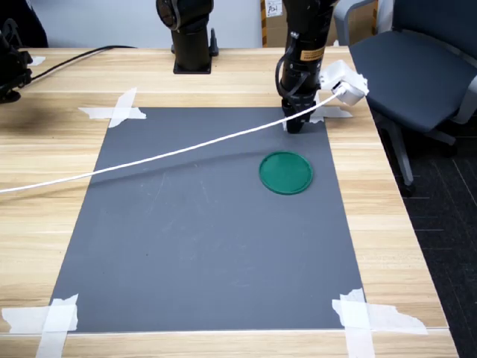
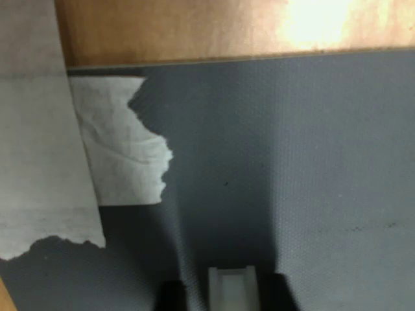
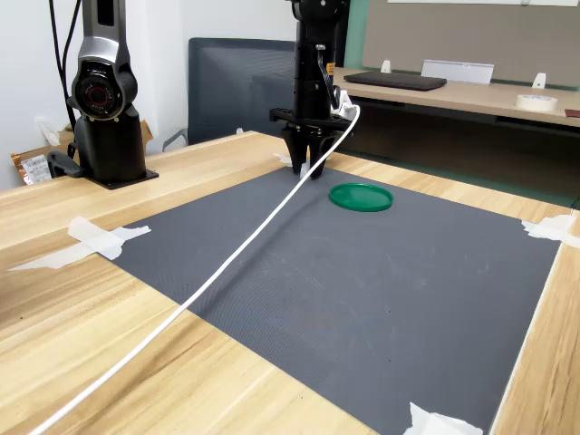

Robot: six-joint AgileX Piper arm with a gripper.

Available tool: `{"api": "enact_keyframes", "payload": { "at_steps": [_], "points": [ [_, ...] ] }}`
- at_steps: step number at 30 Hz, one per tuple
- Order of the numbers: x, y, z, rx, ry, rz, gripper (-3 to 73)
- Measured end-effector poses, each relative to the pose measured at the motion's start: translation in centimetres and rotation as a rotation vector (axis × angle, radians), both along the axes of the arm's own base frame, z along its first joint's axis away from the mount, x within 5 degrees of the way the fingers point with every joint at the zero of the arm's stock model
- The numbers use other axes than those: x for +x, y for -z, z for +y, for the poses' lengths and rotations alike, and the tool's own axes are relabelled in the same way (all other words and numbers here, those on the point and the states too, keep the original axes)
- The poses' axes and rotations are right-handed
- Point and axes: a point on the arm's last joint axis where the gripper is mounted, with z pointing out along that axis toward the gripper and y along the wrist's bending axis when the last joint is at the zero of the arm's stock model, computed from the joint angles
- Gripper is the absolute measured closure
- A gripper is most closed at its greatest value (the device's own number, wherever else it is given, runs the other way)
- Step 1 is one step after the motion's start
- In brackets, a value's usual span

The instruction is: Grasp a white terminal and put it in the green lid.

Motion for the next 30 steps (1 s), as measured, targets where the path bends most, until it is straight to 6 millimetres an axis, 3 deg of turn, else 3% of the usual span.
{"api": "enact_keyframes", "payload": {
  "at_steps": [4, 13, 30],
  "points": [
    [0.0, 0.0, 0.0, 0.001, 0.008, 0.001, 61.1],
    [-0.1, -1.0, -0.1, 0.022, 0.011, -0.019, 61.4],
    [1.5, -8.9, 1.6, 0.139, 0.074, -0.112, 61.4]
  ]
}}
